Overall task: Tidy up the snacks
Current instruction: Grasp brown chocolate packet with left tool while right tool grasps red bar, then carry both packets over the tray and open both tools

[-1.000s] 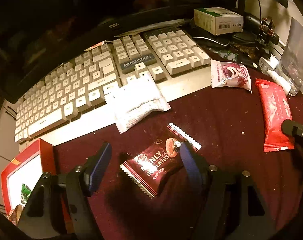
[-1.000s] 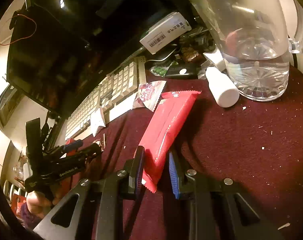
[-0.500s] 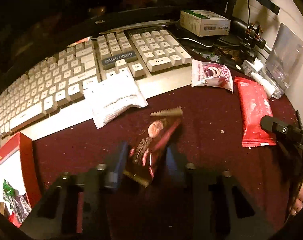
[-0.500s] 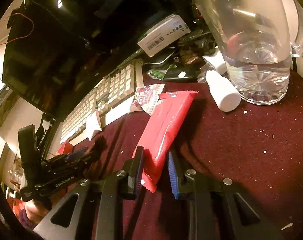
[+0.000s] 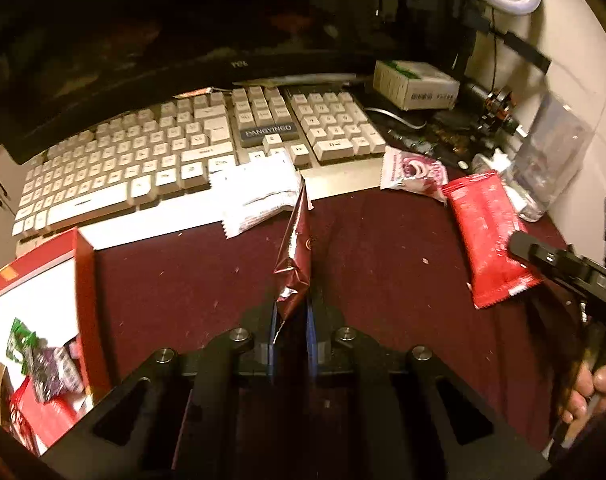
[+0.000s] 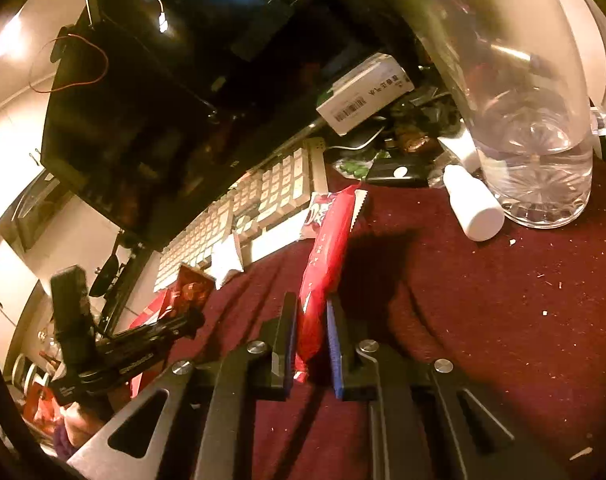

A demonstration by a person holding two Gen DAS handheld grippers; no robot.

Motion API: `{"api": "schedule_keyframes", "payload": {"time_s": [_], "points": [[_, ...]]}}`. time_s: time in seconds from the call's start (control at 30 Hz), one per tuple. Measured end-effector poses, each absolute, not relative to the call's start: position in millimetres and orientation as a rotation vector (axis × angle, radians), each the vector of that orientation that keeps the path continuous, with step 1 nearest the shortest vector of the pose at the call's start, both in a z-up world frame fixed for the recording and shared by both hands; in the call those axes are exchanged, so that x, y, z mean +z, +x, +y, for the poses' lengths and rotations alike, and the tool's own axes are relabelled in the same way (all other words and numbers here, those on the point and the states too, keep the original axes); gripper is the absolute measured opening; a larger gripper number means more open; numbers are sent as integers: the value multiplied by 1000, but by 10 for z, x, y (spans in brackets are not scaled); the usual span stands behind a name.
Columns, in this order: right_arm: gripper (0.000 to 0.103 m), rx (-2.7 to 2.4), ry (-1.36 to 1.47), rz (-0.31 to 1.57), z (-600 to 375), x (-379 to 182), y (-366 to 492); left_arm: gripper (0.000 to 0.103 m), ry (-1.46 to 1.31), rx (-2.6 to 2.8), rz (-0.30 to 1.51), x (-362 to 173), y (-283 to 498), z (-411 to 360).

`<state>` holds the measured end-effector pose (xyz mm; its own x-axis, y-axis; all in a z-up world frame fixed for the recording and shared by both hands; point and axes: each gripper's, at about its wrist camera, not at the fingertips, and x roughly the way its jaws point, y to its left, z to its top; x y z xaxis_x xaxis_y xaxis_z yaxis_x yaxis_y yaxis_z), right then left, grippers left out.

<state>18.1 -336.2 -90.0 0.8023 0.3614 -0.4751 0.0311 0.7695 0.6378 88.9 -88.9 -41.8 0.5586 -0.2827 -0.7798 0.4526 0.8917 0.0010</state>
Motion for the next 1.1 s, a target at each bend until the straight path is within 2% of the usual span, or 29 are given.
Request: {"api": "schedule_keyframes", "payload": {"time_s": [0.27, 0.43, 0.77, 1.1], "points": [[12, 183, 634, 635, -3248, -843, 174, 9, 227, -391, 819, -223, 464, -534], [12, 255, 700, 673, -3052, -869, 211, 9, 182, -363, 812, -179, 308, -166], [12, 557, 817, 744, -2182, -617, 493, 9, 72, -221, 788, -77, 279, 718], [12, 719, 809, 903, -972, -728, 936, 9, 7, -81, 825, -209, 338, 1382]]}}
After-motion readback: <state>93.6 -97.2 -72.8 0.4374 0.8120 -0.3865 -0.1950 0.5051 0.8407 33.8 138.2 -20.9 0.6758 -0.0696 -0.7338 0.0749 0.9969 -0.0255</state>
